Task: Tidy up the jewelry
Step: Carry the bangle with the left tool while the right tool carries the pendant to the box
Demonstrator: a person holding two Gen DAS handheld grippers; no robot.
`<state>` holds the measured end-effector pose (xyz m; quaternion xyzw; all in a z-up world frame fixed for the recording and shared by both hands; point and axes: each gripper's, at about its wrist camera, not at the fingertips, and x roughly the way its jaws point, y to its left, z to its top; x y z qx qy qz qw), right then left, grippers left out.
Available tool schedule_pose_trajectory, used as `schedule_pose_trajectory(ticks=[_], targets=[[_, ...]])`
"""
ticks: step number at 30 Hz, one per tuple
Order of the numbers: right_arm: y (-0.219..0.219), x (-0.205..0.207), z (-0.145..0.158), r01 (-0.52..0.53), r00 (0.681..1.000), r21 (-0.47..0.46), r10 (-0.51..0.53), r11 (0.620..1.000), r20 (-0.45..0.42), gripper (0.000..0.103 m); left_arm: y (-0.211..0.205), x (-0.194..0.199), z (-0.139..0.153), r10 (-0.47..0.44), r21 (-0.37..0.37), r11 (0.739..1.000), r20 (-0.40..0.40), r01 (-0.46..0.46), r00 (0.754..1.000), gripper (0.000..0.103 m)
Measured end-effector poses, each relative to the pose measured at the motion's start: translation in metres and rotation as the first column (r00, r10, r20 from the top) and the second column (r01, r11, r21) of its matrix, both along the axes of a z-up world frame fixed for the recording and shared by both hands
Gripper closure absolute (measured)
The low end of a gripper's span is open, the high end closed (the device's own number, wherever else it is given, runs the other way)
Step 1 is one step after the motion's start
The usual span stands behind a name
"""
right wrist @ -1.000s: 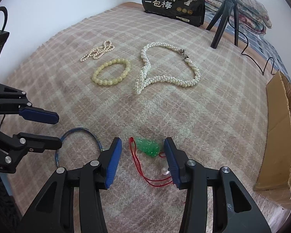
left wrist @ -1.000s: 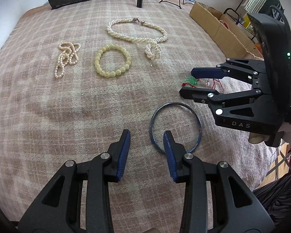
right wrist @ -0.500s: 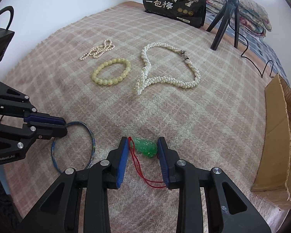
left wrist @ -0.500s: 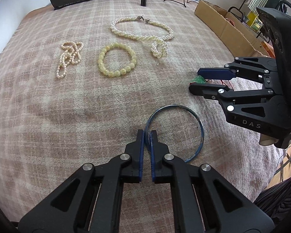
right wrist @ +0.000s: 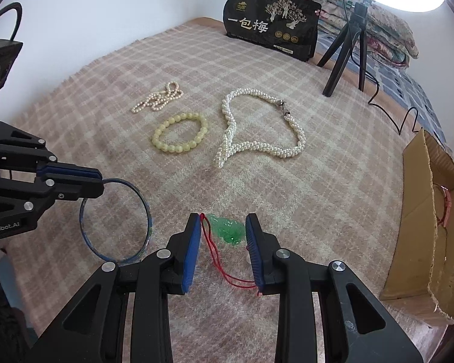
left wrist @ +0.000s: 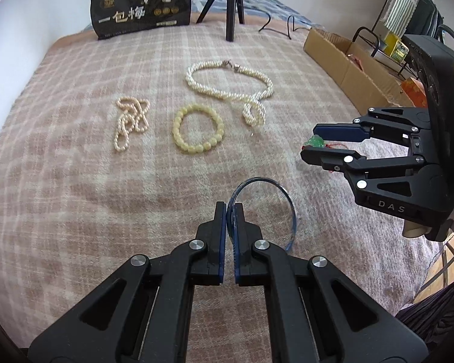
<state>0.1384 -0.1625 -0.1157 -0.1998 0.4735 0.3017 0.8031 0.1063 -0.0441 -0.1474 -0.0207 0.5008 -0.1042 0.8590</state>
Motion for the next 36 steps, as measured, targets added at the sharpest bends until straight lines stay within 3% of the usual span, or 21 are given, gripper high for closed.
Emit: schedule_pose_trajectory(ticks=[17, 36], targets=[[-0.021, -0.002, 0.056, 0.06, 0.992, 0.094, -0.07, 0.994, 0.109, 0.075, 0.005, -0.003, 0.039, 0.019, -0.024, 1.0, 0.119, -0.016, 0.993, 0.102], [-0.092, 0.011, 0.118, 0.214, 0.94, 0.201, -0.257, 0.956, 0.222, 0.075, -0.019, 0.005, 0.065, -0.002, -0.047, 0.999, 0.19, 0.011, 0.982, 0.102]])
